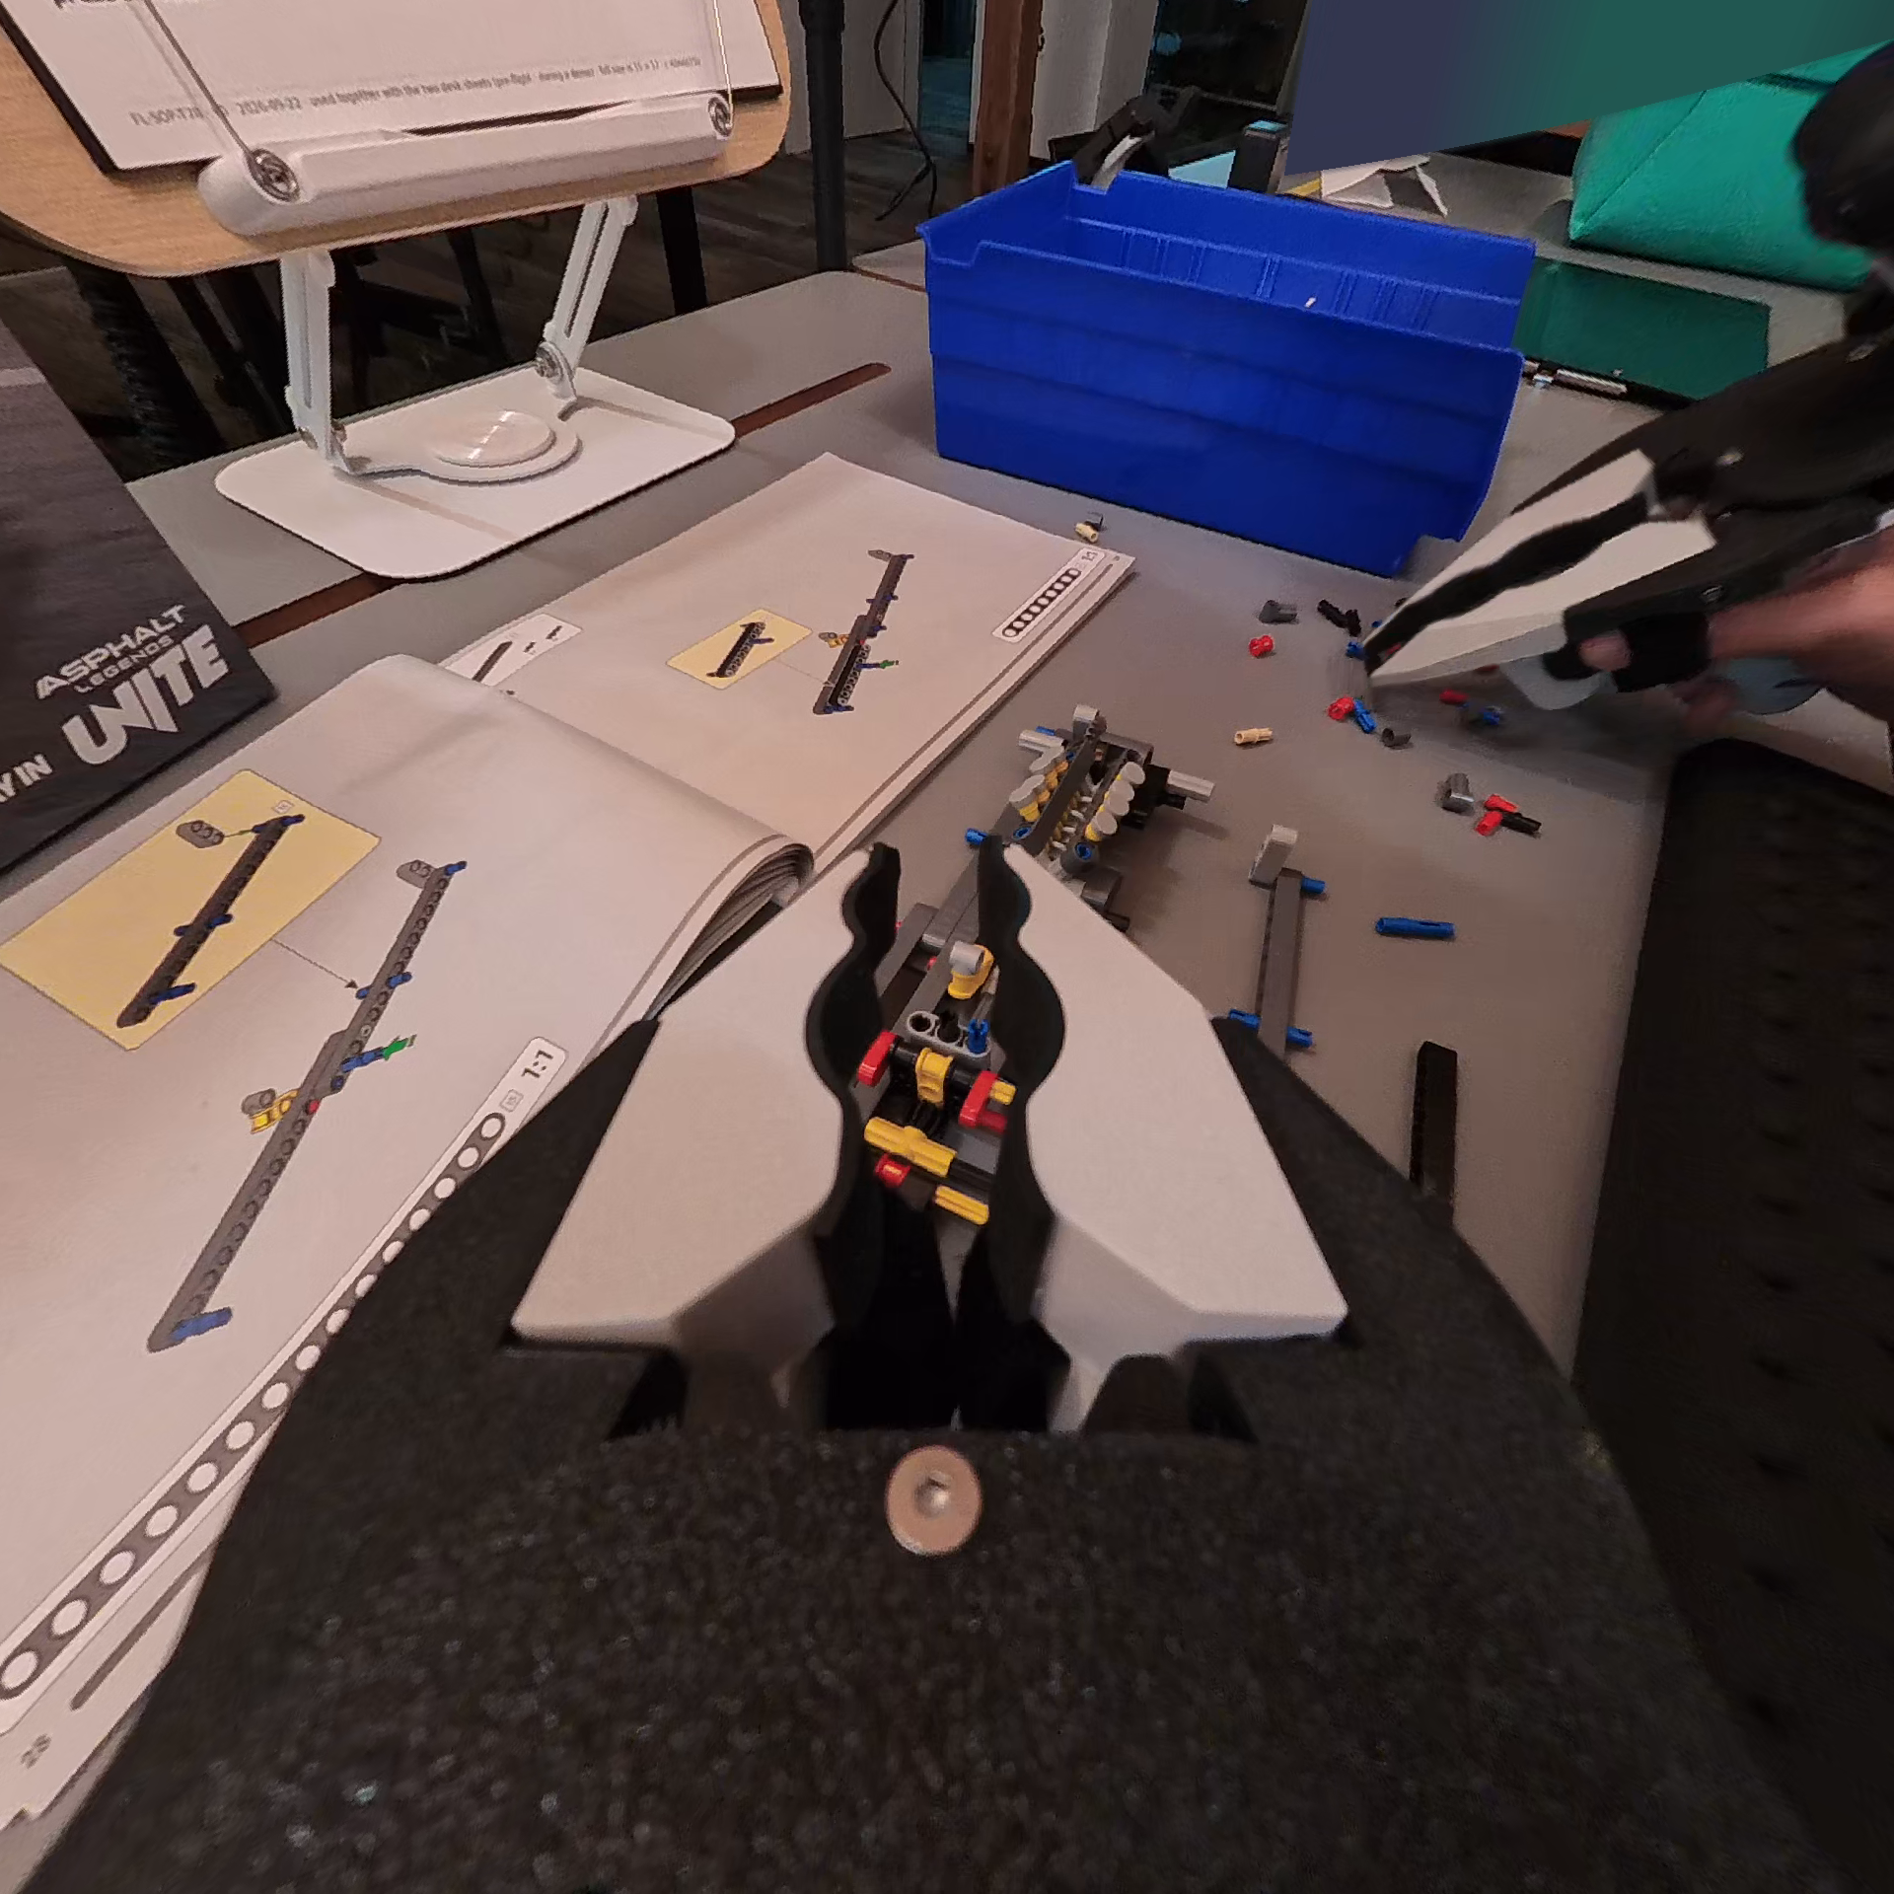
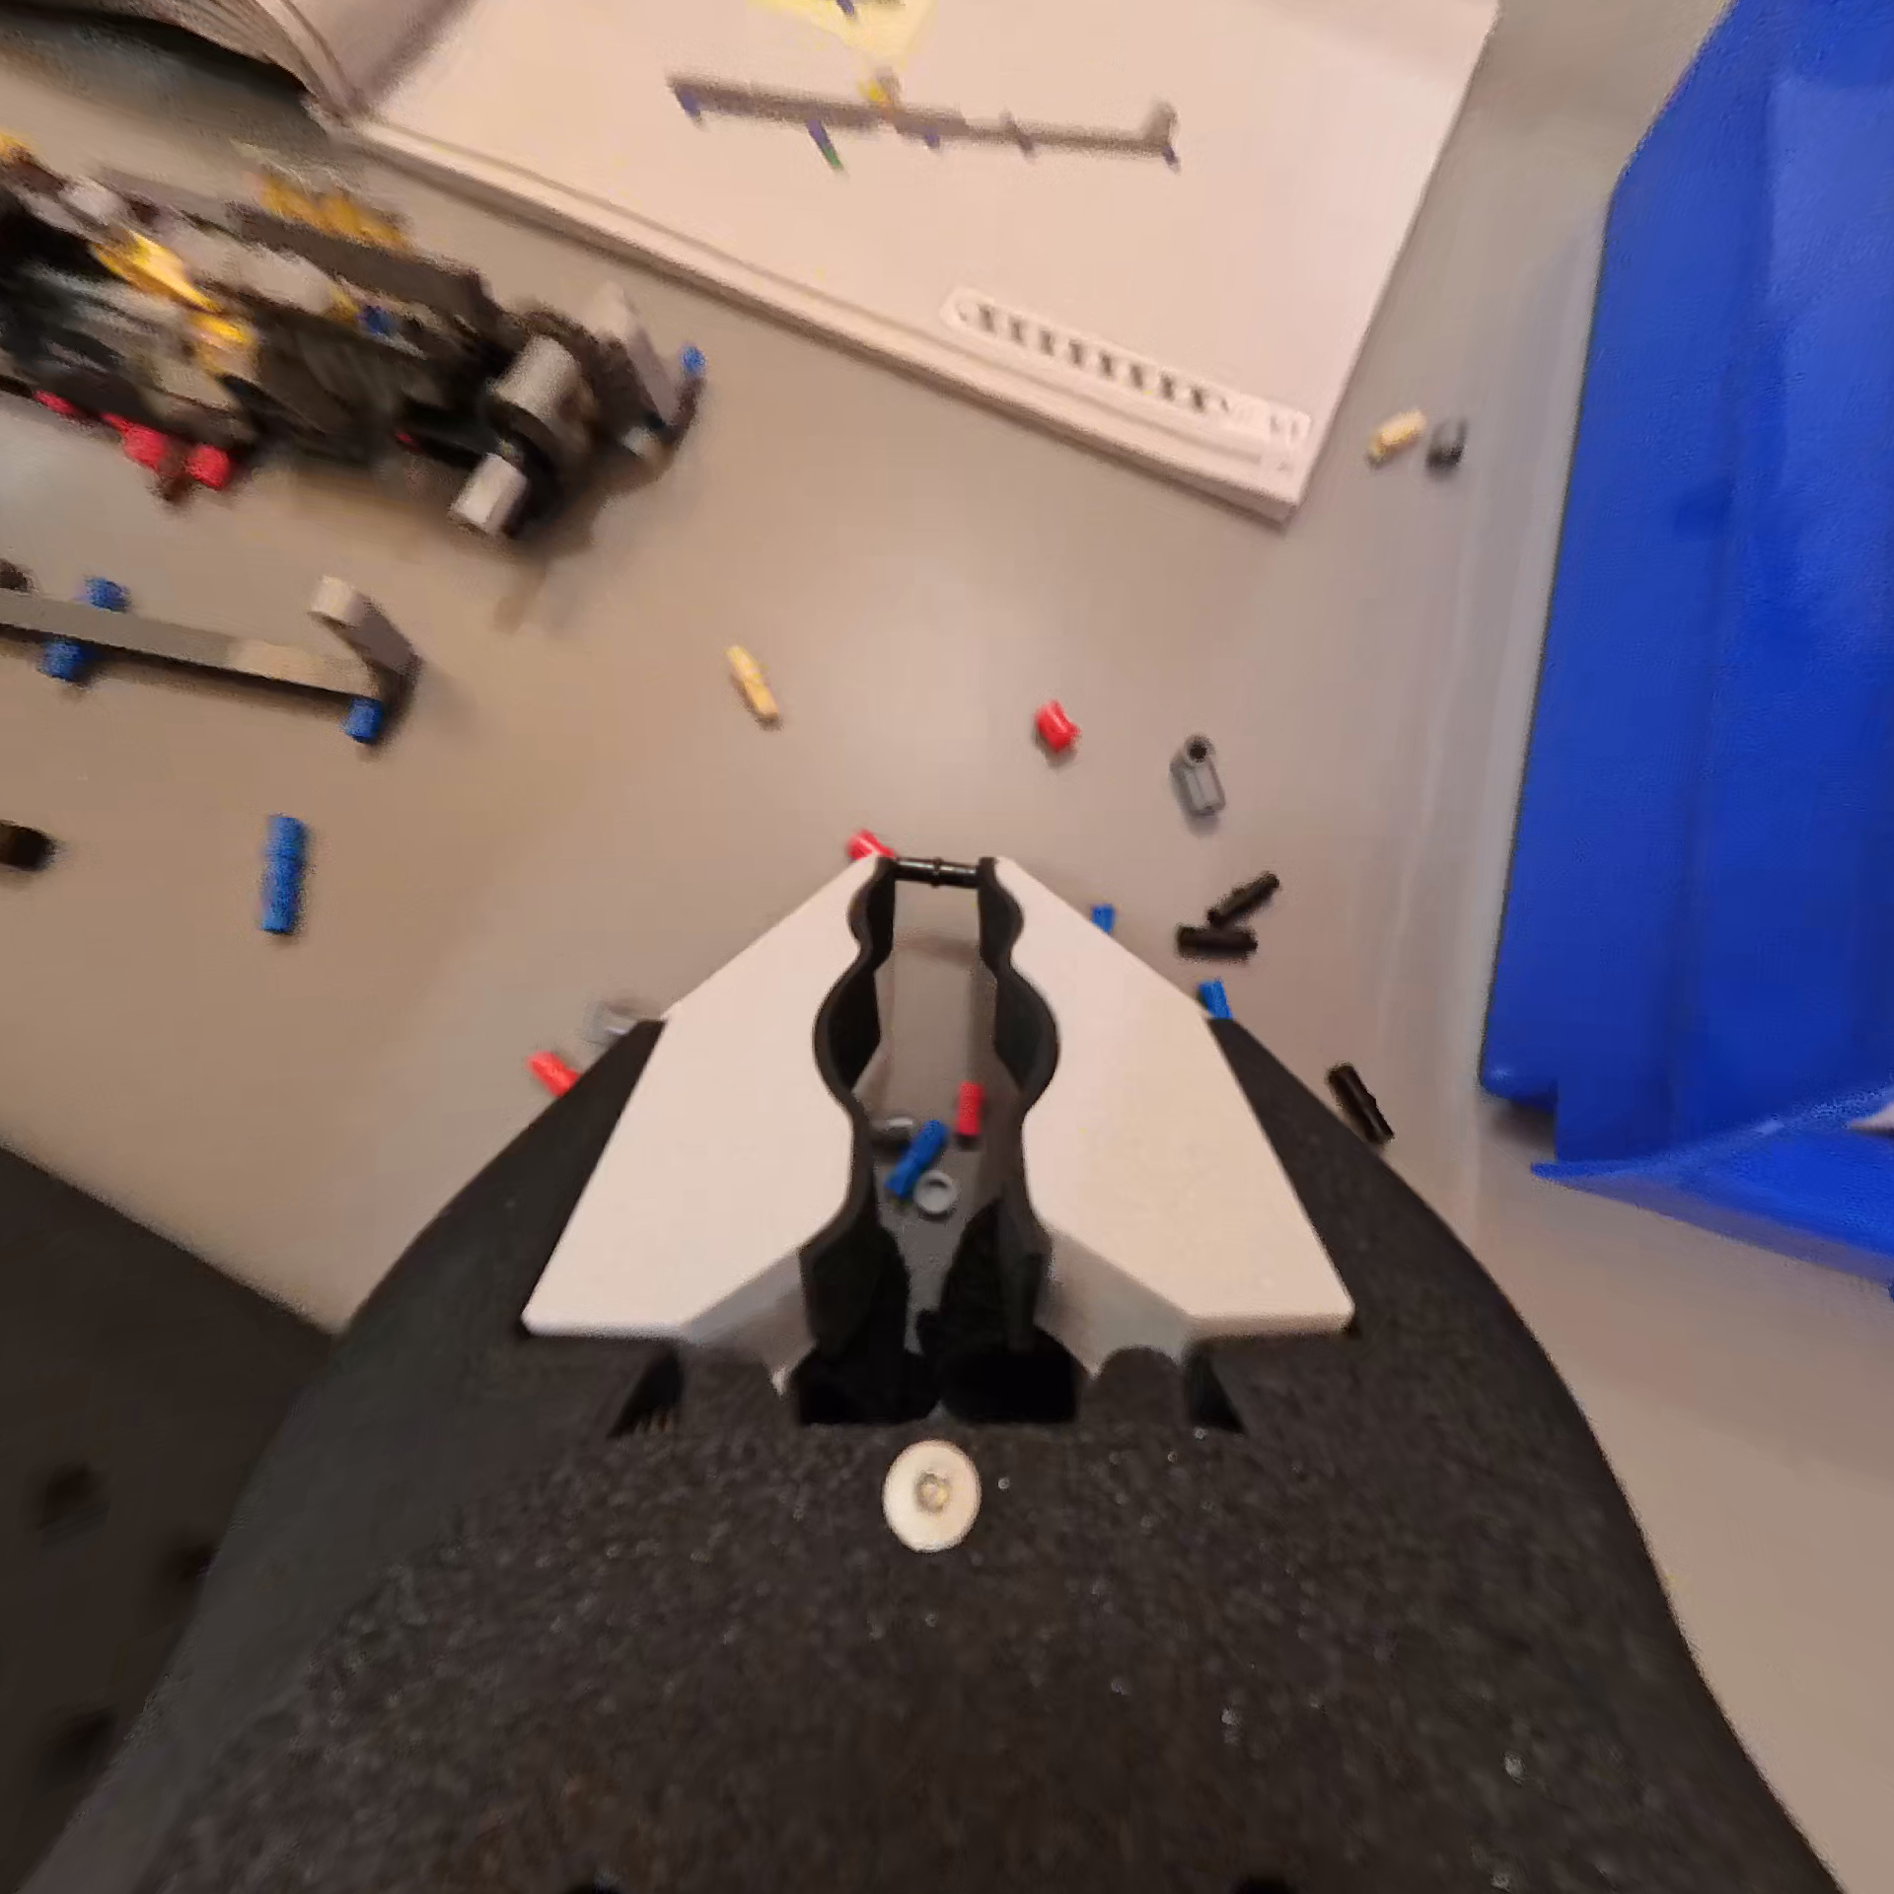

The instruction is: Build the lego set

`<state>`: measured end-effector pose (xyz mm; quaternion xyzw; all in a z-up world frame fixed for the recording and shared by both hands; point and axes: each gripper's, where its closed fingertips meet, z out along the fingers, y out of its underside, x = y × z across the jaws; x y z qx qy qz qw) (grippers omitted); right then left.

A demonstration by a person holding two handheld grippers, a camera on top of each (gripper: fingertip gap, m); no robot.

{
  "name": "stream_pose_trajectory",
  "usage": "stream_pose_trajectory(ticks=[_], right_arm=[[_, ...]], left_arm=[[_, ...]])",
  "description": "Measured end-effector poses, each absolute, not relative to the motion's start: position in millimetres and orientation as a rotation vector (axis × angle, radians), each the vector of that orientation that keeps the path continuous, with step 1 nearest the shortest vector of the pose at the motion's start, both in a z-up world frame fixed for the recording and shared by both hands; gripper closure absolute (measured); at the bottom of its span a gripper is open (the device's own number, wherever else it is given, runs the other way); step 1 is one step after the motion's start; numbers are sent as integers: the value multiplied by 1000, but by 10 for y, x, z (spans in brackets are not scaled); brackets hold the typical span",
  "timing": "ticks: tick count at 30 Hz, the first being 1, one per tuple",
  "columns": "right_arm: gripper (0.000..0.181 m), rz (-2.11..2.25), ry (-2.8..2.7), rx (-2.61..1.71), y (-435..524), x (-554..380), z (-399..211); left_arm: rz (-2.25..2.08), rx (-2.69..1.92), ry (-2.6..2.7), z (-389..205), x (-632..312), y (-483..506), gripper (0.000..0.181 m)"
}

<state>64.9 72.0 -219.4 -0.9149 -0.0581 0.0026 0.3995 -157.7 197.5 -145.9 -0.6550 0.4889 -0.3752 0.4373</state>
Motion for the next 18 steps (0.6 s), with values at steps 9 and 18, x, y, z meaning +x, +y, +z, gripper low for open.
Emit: stream_pose_trajectory(ticks=[9,18], right_arm=[[167,293,-645,-2313,581,-595,-2211],[165,263,-648,-2367,620,-518,-2344]], left_arm=[[-937,-1614,1219,-1427,-1576,1943,167],[-948,-1602,1226,-1405,-1567,1901,167]])
